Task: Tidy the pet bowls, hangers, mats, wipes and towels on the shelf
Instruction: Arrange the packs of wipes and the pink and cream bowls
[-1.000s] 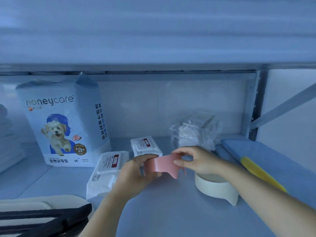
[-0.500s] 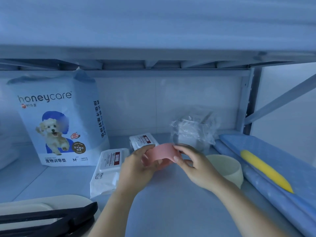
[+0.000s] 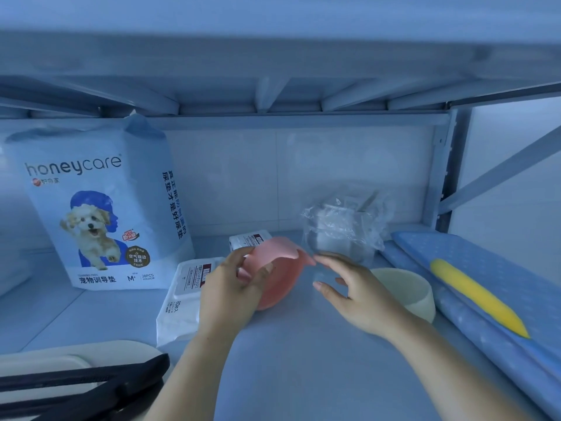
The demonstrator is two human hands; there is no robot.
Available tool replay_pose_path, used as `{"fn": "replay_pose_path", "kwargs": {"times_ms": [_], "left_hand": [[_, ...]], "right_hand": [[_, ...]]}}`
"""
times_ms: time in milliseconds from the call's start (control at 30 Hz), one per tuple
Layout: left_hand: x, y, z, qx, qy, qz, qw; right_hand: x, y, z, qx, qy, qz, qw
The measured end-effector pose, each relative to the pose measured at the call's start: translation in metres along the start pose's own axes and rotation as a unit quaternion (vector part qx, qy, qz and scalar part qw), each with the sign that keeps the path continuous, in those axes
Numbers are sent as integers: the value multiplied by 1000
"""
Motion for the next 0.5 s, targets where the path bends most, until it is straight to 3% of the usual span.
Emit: {"fn": "replay_pose_path", "kwargs": {"times_ms": [500], "left_hand": [[3,4,0,-79,30,-61,995]], "right_hand": [[-6,-2,-1,4,20,-11,1000]]}}
Point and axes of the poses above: each hand's wrist, its own z-axis towards the middle knuckle, its own x-axis out of the palm, y = z × x, the point moved 8 cm from there along z, towards the middle knuckle, and after that the axes turned 2 degrees about -y, right-handed, at the moved point
